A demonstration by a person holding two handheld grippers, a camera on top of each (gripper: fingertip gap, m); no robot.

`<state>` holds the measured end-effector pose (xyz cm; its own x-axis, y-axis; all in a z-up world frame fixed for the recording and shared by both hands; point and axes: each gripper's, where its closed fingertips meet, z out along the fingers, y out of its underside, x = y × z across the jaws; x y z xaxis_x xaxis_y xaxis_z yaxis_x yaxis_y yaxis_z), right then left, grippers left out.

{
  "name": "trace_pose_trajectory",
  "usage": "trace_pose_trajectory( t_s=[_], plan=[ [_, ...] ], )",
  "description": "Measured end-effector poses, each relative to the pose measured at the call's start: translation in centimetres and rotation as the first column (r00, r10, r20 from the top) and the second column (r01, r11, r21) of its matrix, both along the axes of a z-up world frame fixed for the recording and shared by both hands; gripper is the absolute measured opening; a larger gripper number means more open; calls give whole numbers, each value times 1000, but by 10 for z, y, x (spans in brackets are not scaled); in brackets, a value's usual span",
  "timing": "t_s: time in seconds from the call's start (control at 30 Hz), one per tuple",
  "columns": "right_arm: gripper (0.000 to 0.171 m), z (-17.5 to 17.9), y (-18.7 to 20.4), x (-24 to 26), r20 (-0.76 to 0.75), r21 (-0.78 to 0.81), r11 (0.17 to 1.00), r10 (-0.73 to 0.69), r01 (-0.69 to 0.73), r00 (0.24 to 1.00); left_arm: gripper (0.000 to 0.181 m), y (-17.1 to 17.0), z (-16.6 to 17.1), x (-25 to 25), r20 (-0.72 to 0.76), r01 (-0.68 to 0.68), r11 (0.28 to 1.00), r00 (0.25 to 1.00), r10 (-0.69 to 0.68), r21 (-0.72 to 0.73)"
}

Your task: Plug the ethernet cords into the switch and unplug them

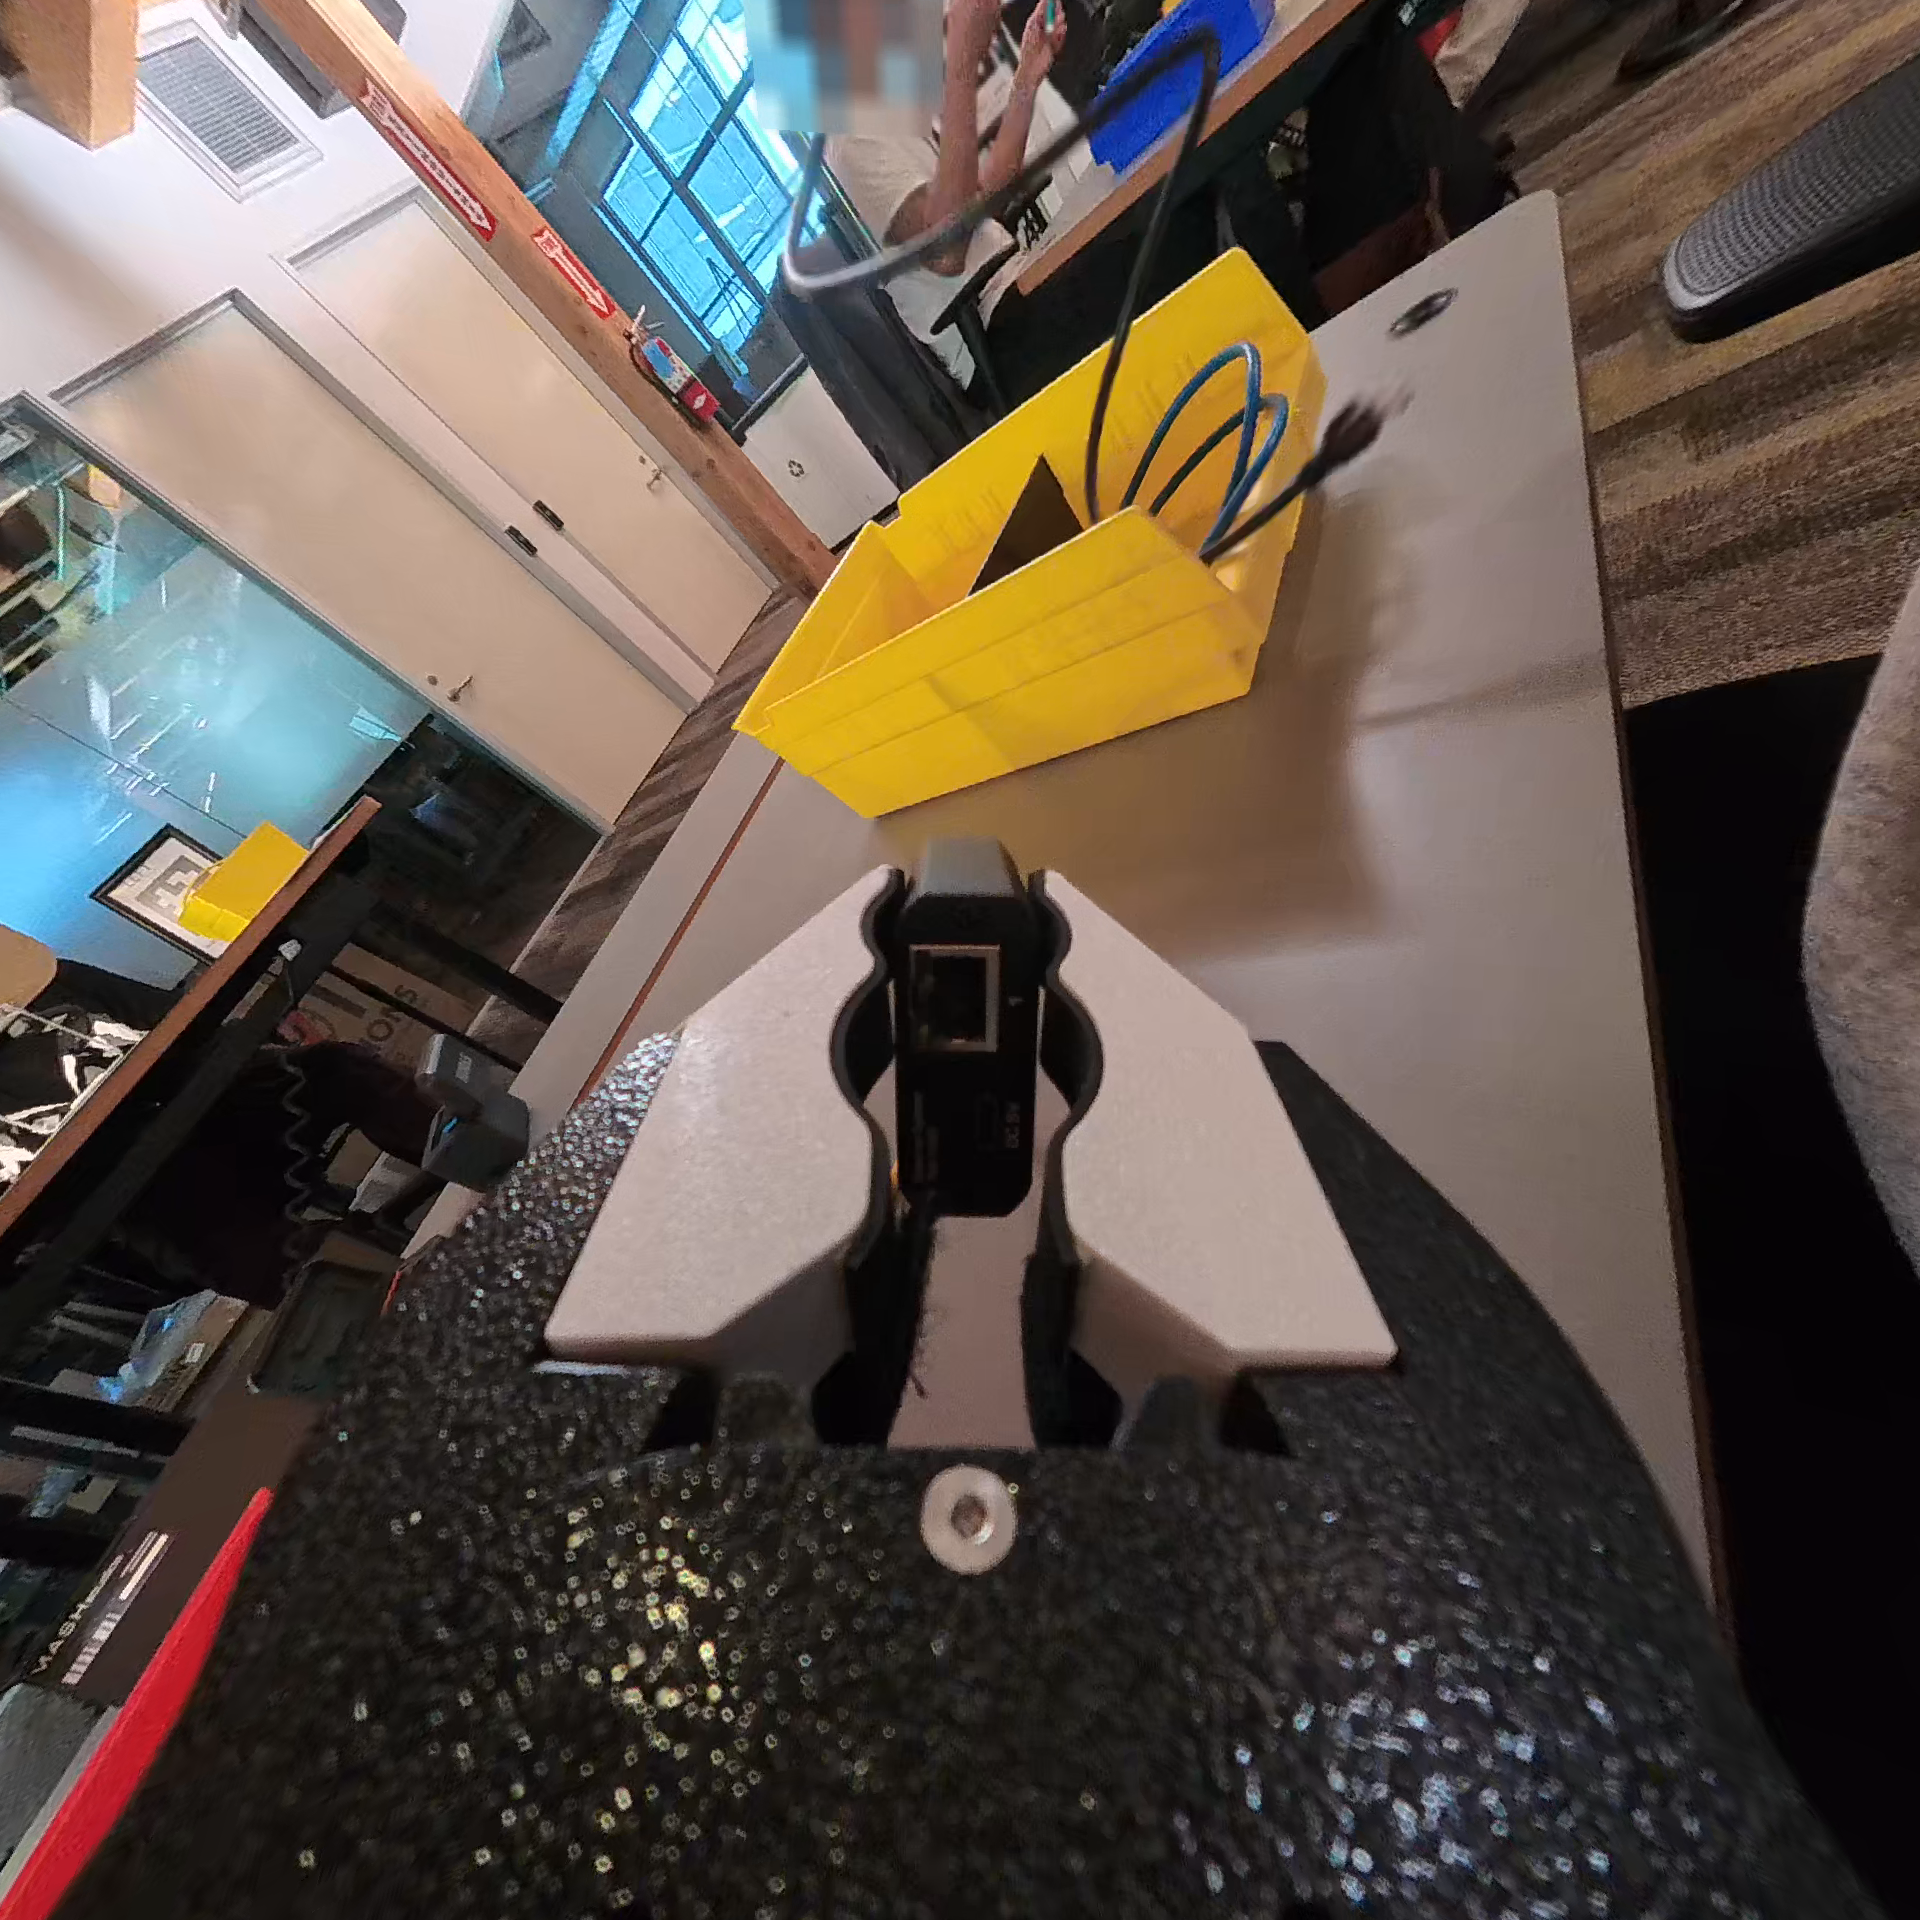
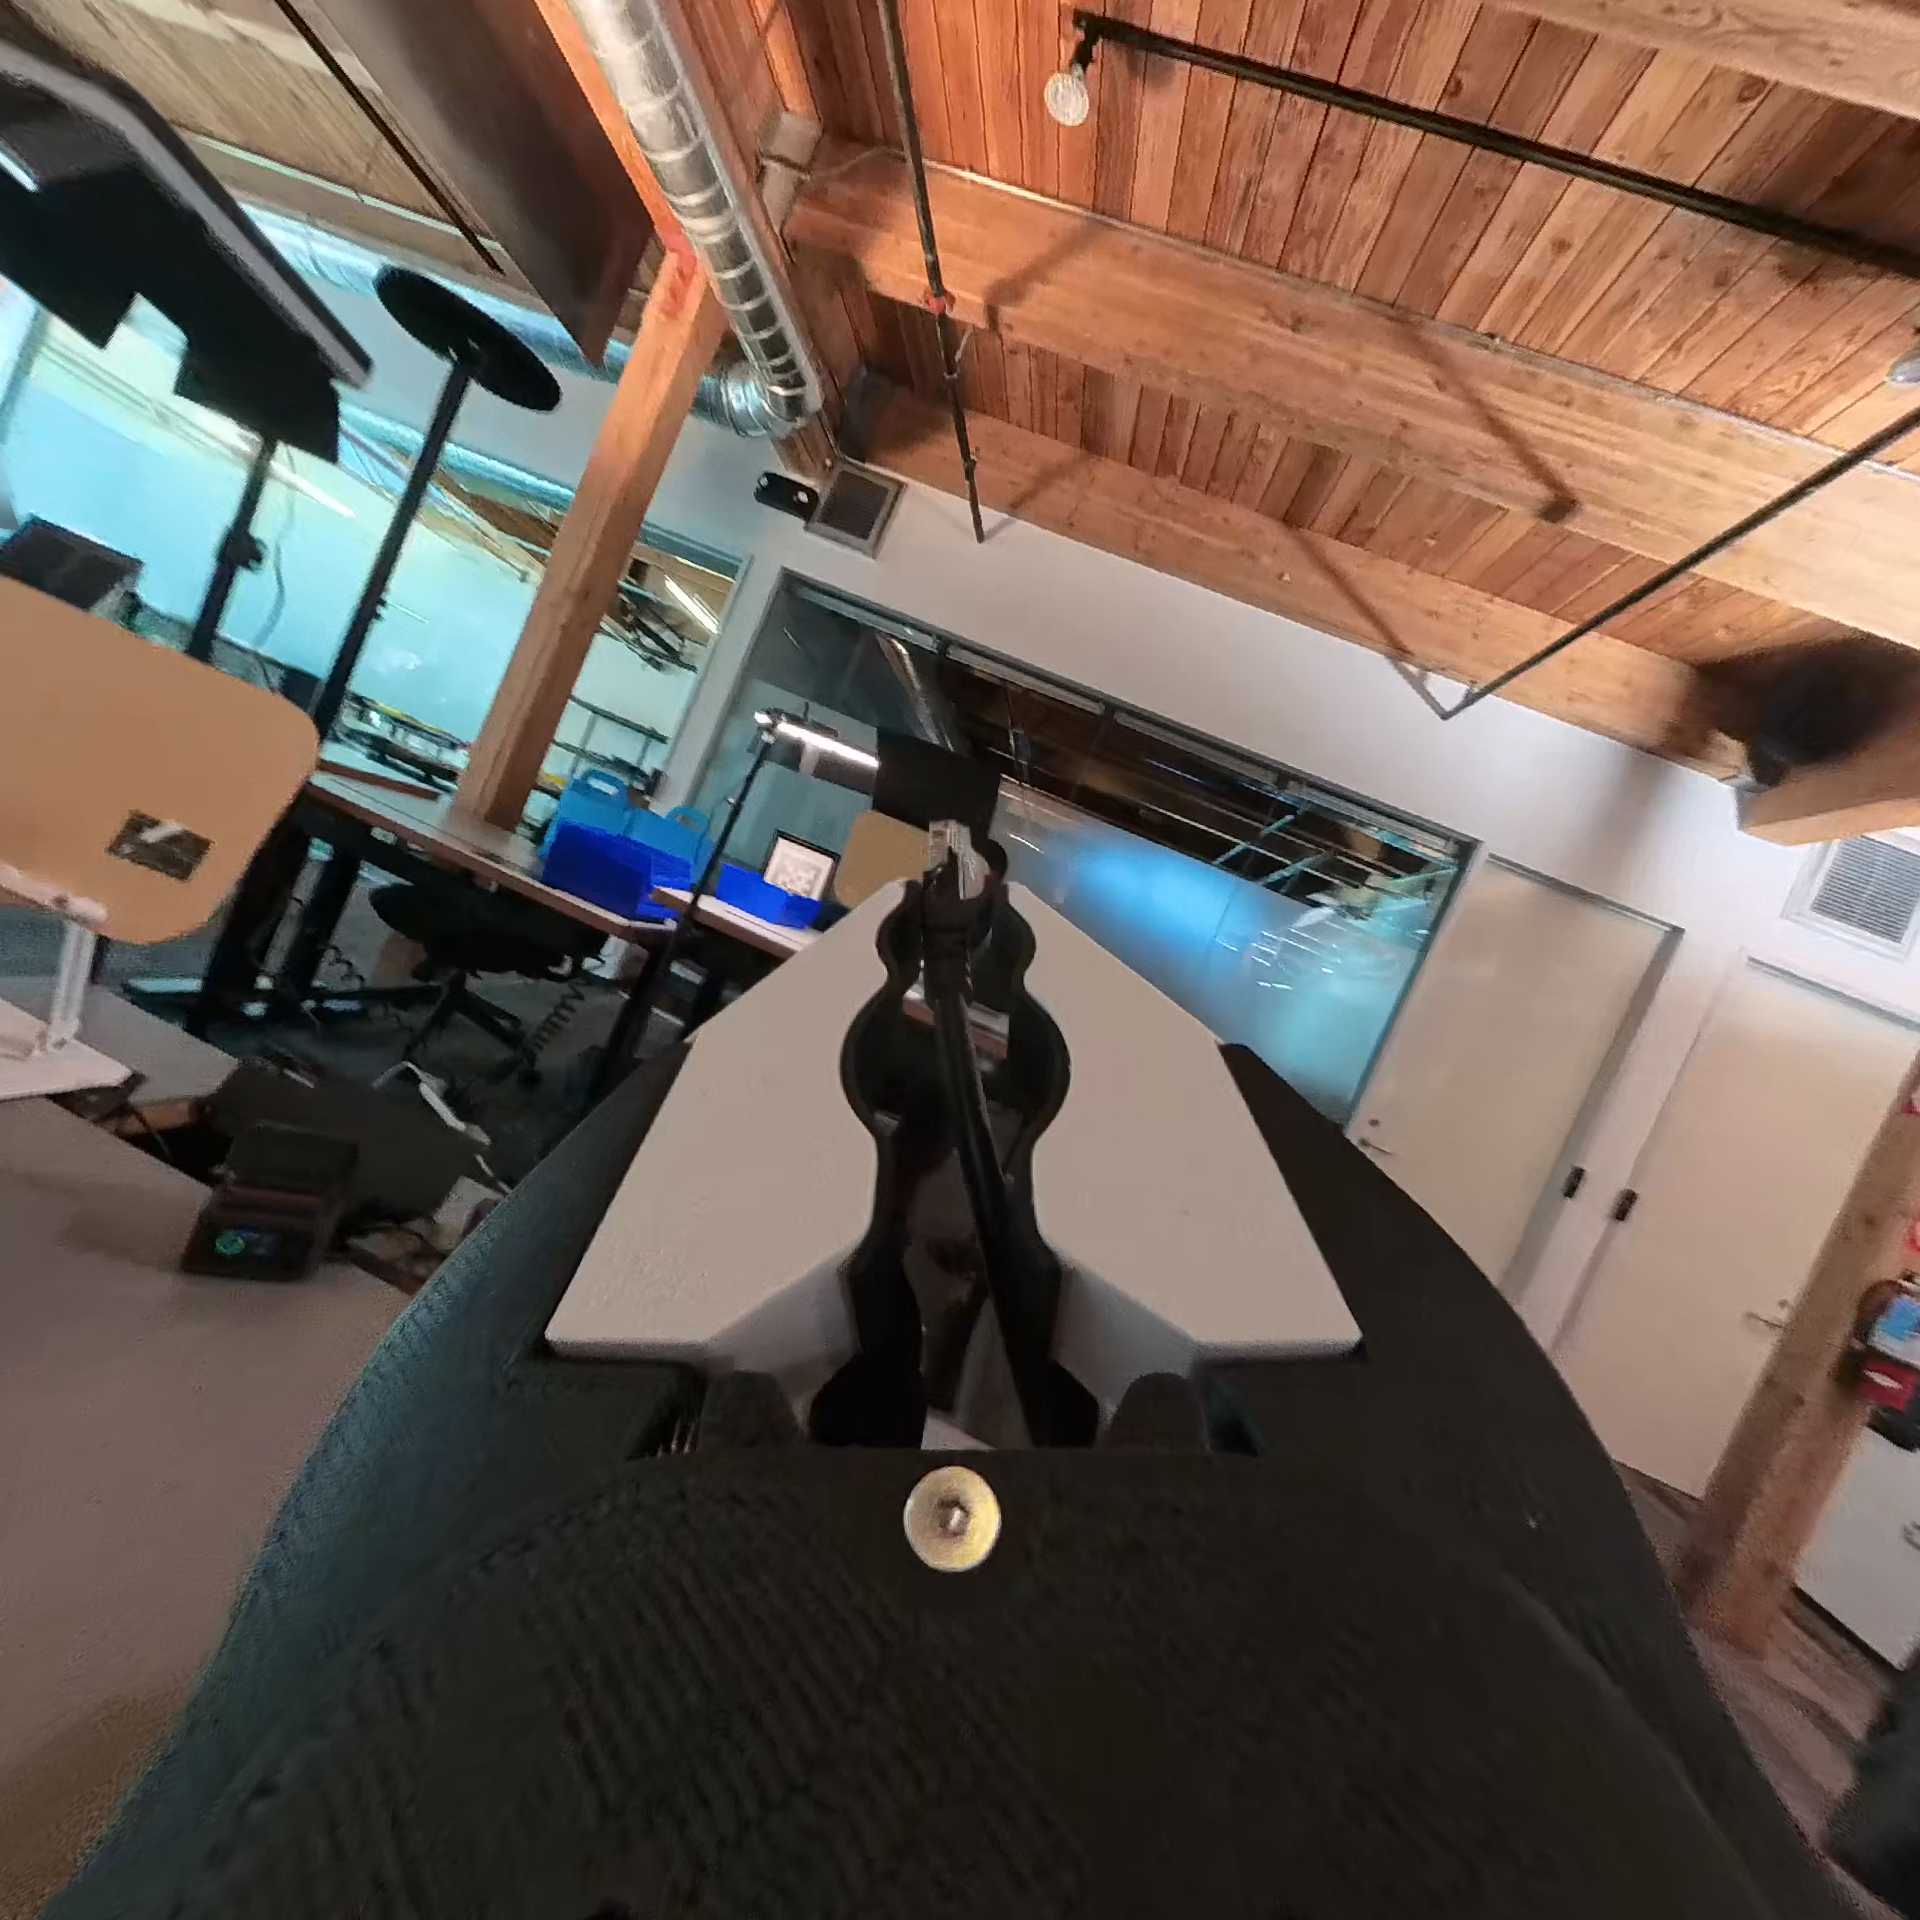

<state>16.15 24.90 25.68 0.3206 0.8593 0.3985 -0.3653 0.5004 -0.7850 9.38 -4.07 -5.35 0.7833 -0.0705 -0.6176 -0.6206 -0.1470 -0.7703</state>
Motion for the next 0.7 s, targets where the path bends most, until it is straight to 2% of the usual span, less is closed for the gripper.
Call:
trace_pose_trajectory(
  t_s=[0.2, 0.37, 0.53, 0.7],
  plan=[
    [11, -45, 18, -9, 64, -25, 999, -43, 45, 997, 21, 1, -3, 2, 1, 7, 1000, 1000, -7, -16],
    [11, -99, 8, -18, 219, -64, 996, 74, -62, 973, 21, 1, -5, 1, -4, 2, 1000, 1000, -2, -22],
    [11, -170, -12, -22, 468, -123, 976, 214, -177, 857, 20, 2, -9, -1, -3, -4, 999, 1000, 4, -33],
    [11, -233, -21, -20, 713, -125, 972, 226, -196, 664, 21, 3, -11, 0, -6, 1, 999, 1000, -1, -46]
  ],
)
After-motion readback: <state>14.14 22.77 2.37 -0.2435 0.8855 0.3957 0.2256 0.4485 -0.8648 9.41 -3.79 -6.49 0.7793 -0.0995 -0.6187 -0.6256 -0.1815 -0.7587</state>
